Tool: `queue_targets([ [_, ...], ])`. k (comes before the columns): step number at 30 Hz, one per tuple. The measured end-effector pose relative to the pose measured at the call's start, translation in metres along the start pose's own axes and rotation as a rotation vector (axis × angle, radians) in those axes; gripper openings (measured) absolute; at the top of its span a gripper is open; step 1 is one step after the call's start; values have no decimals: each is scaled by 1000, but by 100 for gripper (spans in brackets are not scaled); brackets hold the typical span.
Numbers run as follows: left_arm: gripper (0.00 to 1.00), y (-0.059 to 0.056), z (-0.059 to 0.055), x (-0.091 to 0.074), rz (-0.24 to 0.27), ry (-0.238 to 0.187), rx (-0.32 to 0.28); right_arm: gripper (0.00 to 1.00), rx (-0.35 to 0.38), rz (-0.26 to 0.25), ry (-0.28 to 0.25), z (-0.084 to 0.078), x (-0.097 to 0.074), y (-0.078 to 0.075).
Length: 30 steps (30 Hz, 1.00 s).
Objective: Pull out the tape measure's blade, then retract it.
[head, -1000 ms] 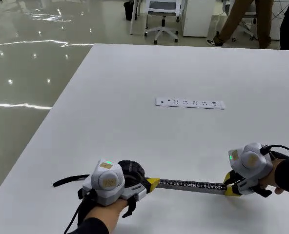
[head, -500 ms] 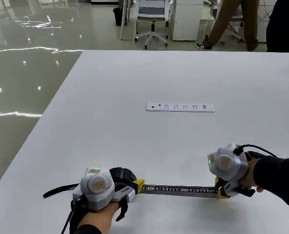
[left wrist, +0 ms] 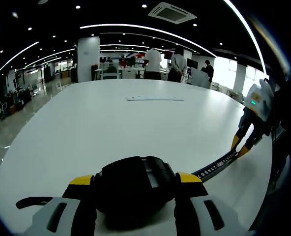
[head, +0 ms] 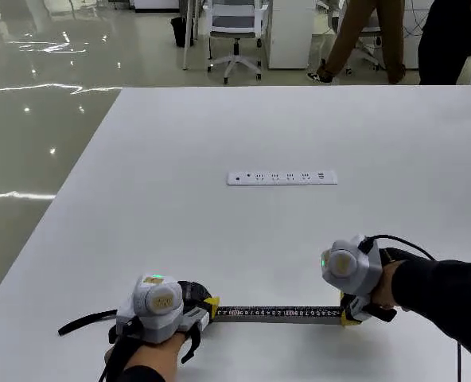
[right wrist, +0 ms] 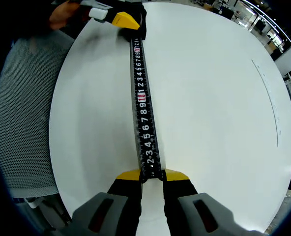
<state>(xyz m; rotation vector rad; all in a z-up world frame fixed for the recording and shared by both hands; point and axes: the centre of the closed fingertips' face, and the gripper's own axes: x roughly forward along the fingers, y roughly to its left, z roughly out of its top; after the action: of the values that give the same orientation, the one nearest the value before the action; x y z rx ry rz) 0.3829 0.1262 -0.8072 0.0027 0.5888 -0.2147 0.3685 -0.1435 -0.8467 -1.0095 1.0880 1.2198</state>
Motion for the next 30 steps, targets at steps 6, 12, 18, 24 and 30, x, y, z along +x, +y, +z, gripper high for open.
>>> queue_targets([
  [6,60,0,0,0,-5,3,-5,11,3,-6,-22,1,0,0],
  [12,60,1,-1,1,-16,9,-17,11,-1,-15,-33,2,0,1],
  [18,60,1,-1,0,-18,7,-17,11,-43,-11,-21,4,1,0],
  [24,60,1,-1,1,-18,6,-17,11,-34,-22,-21,7,2,2],
  [30,60,1,-1,1,-20,8,-18,11,-18,-28,-43,12,3,2],
])
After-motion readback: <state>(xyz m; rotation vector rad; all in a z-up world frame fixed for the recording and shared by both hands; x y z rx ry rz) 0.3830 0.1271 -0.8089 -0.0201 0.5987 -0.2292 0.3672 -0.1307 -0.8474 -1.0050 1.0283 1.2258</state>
